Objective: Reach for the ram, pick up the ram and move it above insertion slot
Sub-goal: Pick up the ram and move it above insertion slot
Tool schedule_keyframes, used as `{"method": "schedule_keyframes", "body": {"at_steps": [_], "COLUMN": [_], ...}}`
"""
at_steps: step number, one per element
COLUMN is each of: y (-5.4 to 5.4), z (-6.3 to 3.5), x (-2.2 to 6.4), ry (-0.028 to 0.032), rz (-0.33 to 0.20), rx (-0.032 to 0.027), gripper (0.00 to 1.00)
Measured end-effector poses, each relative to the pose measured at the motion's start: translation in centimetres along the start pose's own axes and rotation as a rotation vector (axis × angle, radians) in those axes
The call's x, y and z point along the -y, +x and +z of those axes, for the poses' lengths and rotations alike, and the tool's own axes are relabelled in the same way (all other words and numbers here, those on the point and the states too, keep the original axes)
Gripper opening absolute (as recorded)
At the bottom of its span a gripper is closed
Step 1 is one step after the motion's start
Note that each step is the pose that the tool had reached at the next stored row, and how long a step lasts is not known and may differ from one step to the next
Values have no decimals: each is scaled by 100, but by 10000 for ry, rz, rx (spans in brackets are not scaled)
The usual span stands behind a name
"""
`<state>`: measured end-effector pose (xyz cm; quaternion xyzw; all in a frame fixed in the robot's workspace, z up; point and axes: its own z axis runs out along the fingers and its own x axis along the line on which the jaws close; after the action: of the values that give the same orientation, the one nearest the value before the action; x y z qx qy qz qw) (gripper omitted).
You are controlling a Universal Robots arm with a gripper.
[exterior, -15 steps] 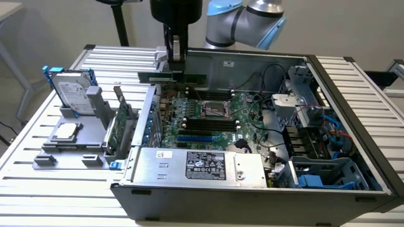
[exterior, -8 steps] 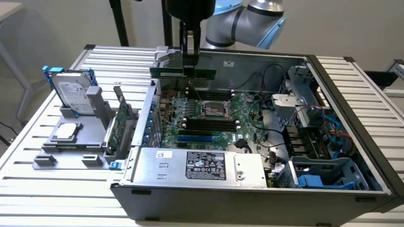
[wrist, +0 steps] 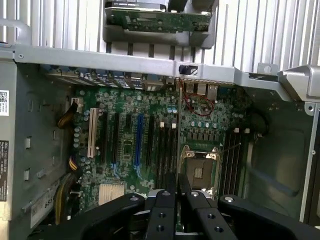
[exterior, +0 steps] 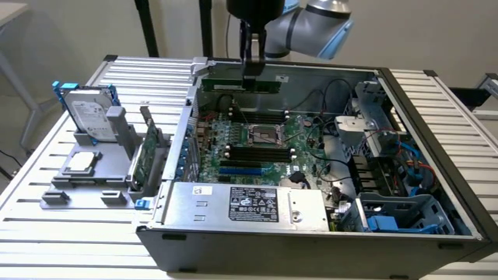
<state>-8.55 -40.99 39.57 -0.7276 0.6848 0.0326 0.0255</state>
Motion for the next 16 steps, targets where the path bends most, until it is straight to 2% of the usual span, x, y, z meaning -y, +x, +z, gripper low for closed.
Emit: {"method": "schedule_keyframes", "body": {"at_steps": [8, 16], "y": [-93, -147], "z": [44, 109], "x": [285, 358], "ry": [-1, 7], "rz": [1, 93], "rx": [0, 1], "gripper": [13, 13]}}
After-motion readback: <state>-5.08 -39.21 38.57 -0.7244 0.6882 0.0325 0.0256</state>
